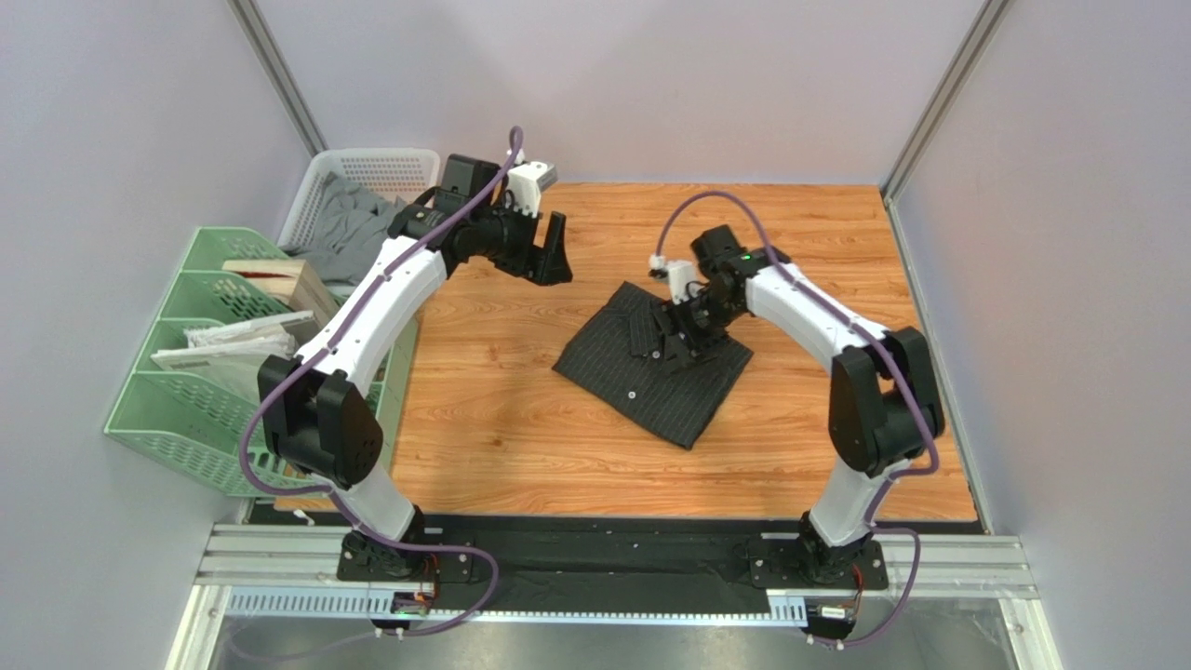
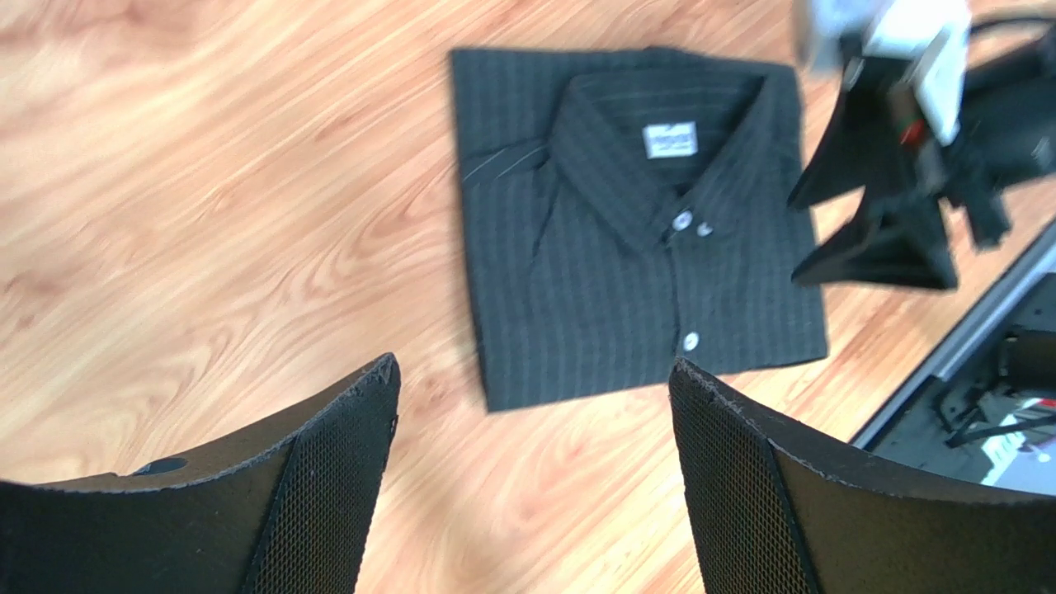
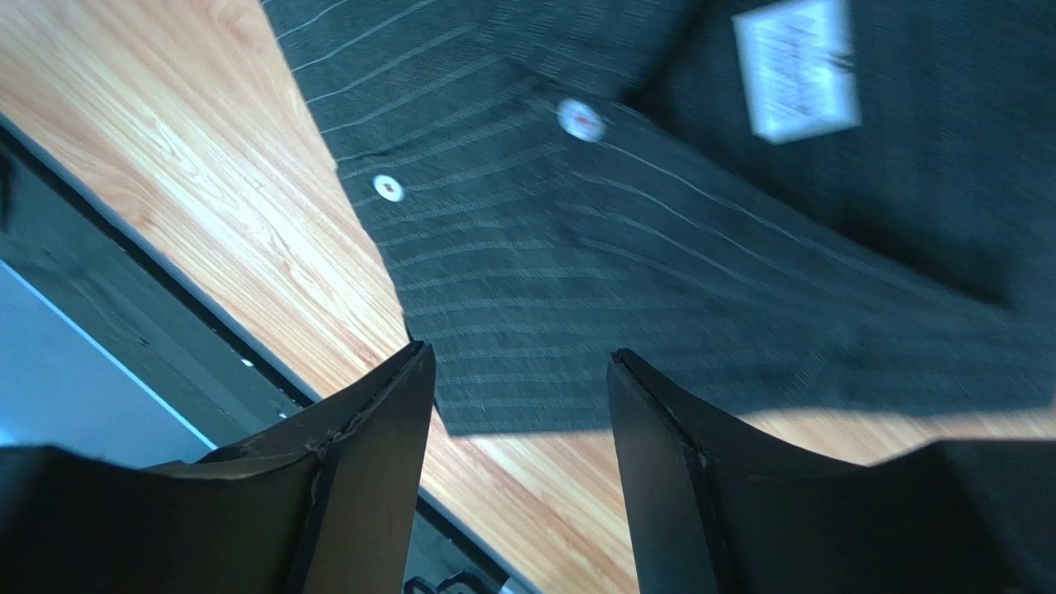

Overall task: Fold and stack the long sleeve shirts
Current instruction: Fold the shirt, then neatly place the folded shirt to the corner

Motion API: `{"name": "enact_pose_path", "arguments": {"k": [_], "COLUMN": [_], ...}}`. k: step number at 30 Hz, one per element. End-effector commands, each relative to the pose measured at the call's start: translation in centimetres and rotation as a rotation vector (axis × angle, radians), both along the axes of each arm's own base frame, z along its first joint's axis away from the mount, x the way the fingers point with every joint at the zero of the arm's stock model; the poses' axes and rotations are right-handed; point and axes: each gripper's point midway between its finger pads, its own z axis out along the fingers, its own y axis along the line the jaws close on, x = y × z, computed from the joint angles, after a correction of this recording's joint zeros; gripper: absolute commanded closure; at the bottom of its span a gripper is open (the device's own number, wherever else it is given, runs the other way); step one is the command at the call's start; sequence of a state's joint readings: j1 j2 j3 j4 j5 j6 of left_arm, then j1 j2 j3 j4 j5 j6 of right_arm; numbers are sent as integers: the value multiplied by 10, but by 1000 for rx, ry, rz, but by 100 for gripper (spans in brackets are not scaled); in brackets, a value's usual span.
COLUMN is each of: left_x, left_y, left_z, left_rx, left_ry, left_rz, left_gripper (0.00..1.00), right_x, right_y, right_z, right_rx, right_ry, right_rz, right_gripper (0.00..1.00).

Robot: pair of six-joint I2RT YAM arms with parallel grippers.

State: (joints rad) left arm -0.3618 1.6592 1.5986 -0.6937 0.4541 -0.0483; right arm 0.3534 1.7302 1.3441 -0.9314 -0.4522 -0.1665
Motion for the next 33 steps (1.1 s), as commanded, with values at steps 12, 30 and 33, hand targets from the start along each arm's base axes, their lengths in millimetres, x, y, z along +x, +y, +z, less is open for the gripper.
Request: {"name": "enact_pose_path", "arguments": {"k": [12,30,33], "left_x": [14,13,13], "left_y": [63,66,70], "left_z": [-11,-24,-27], "left_rx": [118,136,161], "left_ry": [13,62,62], "left_rz": [69,44,45], "left_gripper": [15,8,7], "right_x": [26,70,70], "right_y": [-157,-135,-129], "right_z": [-92,-10,-40], "right_rx": [-424,-248,-323], "right_ry": [137,-33,-43], "right_rz": [140,-245,-212], "right_gripper": [47,0,0]}}
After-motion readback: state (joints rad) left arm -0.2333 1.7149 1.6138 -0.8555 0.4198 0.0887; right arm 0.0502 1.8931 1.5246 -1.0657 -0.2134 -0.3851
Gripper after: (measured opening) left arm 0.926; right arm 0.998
